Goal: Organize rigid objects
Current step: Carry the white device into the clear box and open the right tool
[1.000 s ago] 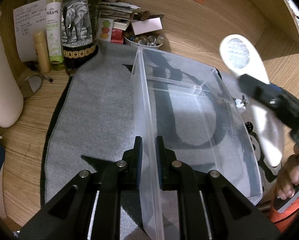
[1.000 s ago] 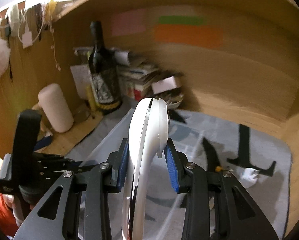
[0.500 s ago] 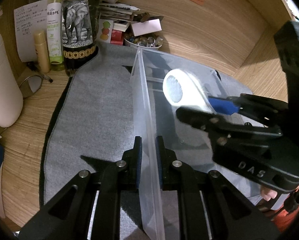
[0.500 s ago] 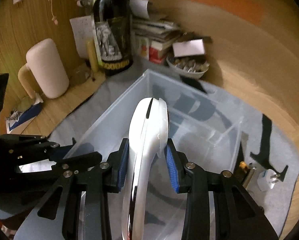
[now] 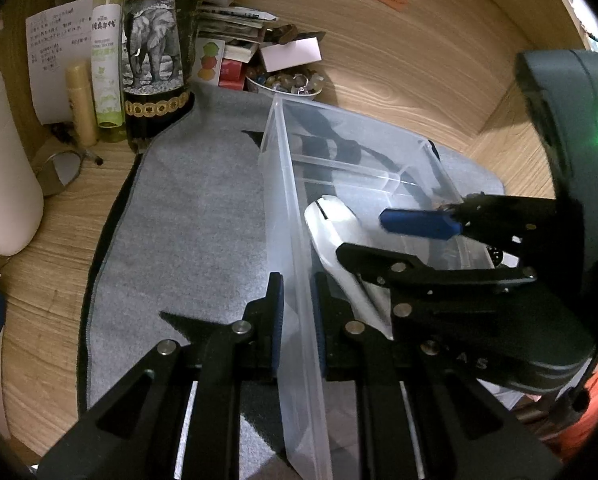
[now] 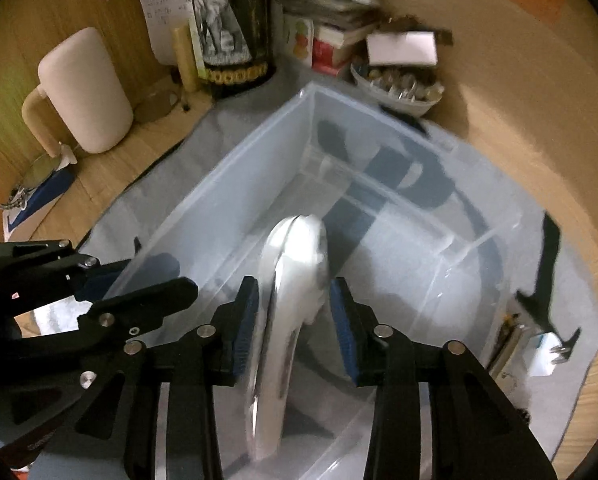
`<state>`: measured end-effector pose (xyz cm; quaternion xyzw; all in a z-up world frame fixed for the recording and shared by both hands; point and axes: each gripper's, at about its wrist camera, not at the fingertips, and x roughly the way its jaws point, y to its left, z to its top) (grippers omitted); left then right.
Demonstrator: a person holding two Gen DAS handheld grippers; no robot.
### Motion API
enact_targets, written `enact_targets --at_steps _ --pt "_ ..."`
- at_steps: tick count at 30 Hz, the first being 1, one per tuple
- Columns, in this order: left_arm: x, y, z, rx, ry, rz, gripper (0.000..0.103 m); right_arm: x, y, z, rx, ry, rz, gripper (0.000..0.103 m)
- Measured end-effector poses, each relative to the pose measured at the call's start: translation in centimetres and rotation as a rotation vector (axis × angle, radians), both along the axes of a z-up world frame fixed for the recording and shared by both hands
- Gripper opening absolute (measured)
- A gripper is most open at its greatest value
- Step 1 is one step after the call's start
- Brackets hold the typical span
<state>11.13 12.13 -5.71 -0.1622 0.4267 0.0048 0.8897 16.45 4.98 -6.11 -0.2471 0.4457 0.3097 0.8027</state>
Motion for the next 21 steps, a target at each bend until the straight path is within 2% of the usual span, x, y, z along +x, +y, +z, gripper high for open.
enact_targets --at_steps 6,8,11,16,21 --pt "0.0 0.1 0.0 0.000 0.001 -0.001 0.014 -0.6 -0.6 1.0 0.004 -0.075 -0.017 0.047" --pt "0.0 0.1 0.0 0.001 0.001 -0.001 0.014 -0.8 -1.0 1.4 0.004 -0.114 -0.028 0.057" --pt "0.0 0.1 0.0 0.003 0.002 -0.001 0.014 -1.0 -1.8 2.3 0.012 -0.174 -0.039 0.066" --pt "0.0 0.1 0.0 0.010 0.002 -0.001 0.013 -1.7 -3.9 4.4 0.046 -0.236 -0.070 0.068" --pt "0.1 0.0 -0.1 0.013 0.006 0.000 0.013 -2.5 -6.8 6.6 0.092 -0.311 -0.102 0.079"
